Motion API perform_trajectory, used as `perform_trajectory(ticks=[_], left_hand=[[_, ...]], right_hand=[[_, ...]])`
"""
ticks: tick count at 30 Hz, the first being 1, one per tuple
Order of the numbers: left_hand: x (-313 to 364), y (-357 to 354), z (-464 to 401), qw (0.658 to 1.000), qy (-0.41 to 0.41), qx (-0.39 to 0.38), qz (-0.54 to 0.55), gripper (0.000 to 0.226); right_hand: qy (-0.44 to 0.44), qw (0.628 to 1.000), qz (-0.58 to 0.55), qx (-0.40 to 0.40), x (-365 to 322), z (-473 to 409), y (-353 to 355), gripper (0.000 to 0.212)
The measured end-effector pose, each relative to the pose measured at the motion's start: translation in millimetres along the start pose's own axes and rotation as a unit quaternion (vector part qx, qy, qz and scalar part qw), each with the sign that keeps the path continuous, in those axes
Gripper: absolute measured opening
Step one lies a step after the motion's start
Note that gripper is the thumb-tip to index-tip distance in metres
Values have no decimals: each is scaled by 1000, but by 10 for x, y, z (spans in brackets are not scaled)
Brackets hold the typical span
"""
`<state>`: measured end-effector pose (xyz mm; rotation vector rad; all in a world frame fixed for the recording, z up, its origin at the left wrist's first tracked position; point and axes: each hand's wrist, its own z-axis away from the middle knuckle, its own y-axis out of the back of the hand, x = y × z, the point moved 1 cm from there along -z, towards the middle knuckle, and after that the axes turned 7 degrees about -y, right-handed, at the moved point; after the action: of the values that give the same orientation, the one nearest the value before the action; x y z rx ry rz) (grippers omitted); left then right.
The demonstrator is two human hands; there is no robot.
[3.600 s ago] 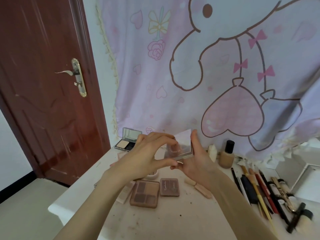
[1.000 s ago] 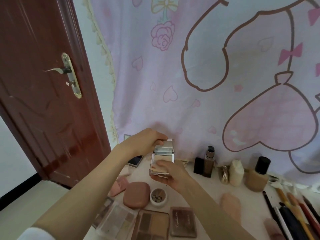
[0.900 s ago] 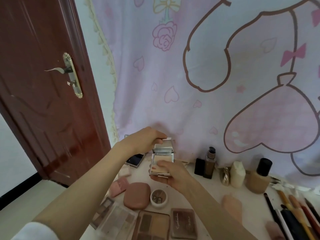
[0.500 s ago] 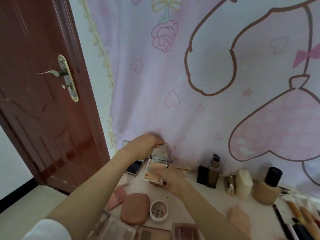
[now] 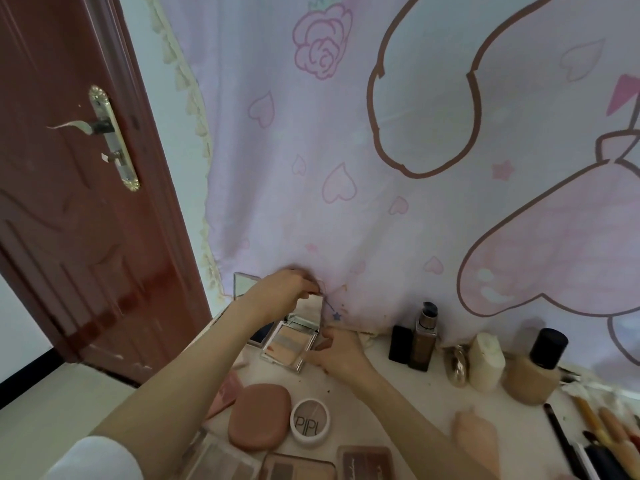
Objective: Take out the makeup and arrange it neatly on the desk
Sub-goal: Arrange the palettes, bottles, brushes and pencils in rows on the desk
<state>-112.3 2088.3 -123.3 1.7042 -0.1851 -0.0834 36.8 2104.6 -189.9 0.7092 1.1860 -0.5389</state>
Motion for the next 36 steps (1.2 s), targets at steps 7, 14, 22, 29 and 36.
perform_trajectory(ticks=[7, 14, 22, 29, 36], left_hand=[[3, -64, -2, 998, 38, 45, 9, 29], [57, -132, 186, 986, 71, 141, 58, 24], [111, -255, 620, 983, 165, -42, 67, 39], [169, -383, 732, 975, 190, -51, 102, 45], [216, -406, 713, 976, 190, -23, 103, 34]], right_hand=[[24, 936, 342, 77, 63, -46, -30, 75], [63, 916, 393, 54, 135, -67, -28, 92], [97, 908, 406, 17, 196, -46, 69, 84], [86, 901, 425, 29, 242, -57, 36, 80], [84, 899, 429, 37, 253, -49, 27, 79]])
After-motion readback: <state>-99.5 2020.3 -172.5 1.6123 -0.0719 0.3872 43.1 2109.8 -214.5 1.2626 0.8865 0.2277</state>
